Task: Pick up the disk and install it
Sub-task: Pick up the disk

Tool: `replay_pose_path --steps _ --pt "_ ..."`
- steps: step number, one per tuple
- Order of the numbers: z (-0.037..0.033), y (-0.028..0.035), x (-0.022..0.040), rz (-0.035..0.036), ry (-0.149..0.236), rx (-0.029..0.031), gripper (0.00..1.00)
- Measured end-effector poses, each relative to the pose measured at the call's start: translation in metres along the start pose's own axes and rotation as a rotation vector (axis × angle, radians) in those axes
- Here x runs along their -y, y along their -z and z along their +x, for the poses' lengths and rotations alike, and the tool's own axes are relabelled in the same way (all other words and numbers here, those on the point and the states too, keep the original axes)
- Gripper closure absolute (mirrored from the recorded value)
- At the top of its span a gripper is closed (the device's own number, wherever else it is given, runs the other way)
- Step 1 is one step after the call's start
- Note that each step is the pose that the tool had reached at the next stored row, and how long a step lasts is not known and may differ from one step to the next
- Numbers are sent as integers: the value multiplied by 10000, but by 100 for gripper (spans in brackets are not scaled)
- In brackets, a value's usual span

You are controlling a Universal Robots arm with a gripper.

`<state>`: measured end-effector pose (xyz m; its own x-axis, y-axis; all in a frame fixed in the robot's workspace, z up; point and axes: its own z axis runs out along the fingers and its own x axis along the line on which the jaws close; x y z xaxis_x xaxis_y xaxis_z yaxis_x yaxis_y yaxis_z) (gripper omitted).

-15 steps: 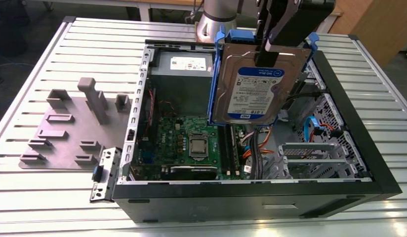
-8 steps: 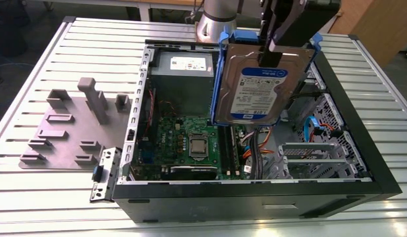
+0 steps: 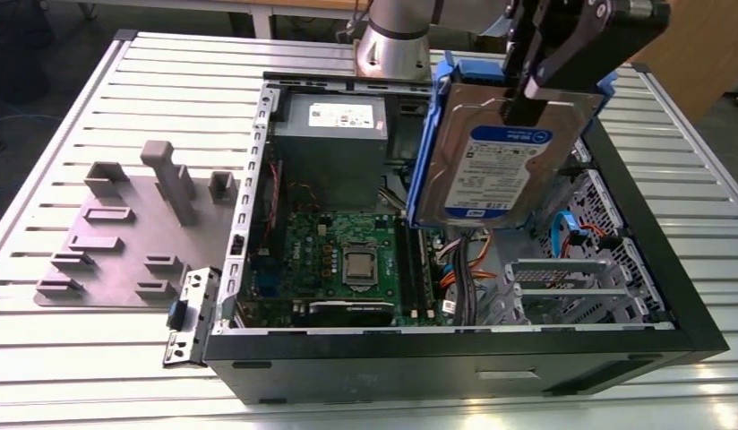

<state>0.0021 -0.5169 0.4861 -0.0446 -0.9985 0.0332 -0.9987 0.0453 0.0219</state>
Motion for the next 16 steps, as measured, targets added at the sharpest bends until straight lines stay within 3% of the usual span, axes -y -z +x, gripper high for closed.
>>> replay_pose_path --steps 9,16 --pt "222 -89 60 0 1 3 65" --pt "283 -119 235 -28 1 1 65"
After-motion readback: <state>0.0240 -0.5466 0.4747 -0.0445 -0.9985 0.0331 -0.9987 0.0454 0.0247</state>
